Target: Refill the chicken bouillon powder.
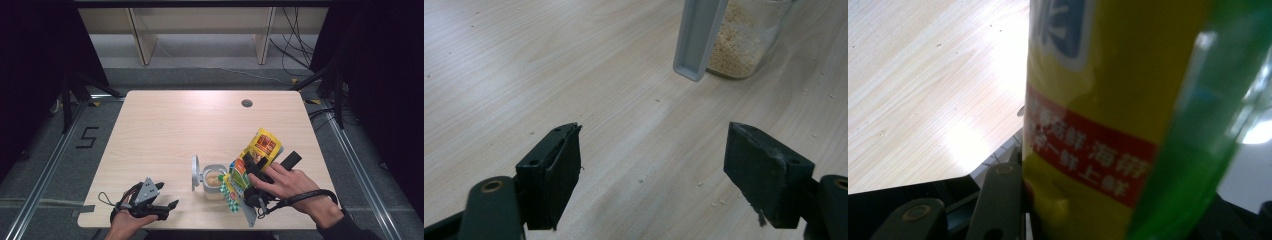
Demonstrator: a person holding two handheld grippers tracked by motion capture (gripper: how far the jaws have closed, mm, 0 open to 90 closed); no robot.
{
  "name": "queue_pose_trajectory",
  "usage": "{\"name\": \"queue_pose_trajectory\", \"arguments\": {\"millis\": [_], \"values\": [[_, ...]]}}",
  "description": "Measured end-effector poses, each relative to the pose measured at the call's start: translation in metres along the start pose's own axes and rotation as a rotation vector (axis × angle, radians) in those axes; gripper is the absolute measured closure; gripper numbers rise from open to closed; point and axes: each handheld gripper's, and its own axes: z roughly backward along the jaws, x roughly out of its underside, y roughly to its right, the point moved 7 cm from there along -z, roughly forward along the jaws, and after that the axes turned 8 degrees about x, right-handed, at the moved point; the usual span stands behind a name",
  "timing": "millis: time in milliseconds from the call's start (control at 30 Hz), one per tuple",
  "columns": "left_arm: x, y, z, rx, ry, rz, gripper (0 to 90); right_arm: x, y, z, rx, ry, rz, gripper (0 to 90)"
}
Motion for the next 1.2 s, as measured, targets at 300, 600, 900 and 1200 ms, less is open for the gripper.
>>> {"name": "queue_pose_trajectory", "arguments": {"millis": [300, 600, 900, 1200], "values": [[-0.0008, -0.0015, 0.0007, 0.001, -0.004, -0.031, 22.2, -0.0047, 0.0006, -0.0016, 0.001, 0.003, -0.022, 61.6], [-0.0007, -0.0021, 0.0011, -0.002, -0.008, -0.036, 22.1, -0.0016, 0.0016, -0.0043, 0.003, 0.007, 0.003, 61.6], [-0.0007, -0.0021, 0.0011, -0.002, -0.008, -0.036, 22.2, 0.0019, -0.0011, -0.0019, -0.001, -0.001, 0.001, 61.6], [-0.0006, -0.0021, 0.001, -0.003, -0.008, -0.035, 22.2, 0.0001, -0.0009, 0.0017, 0.003, 0.006, 0.004, 61.6]]}}
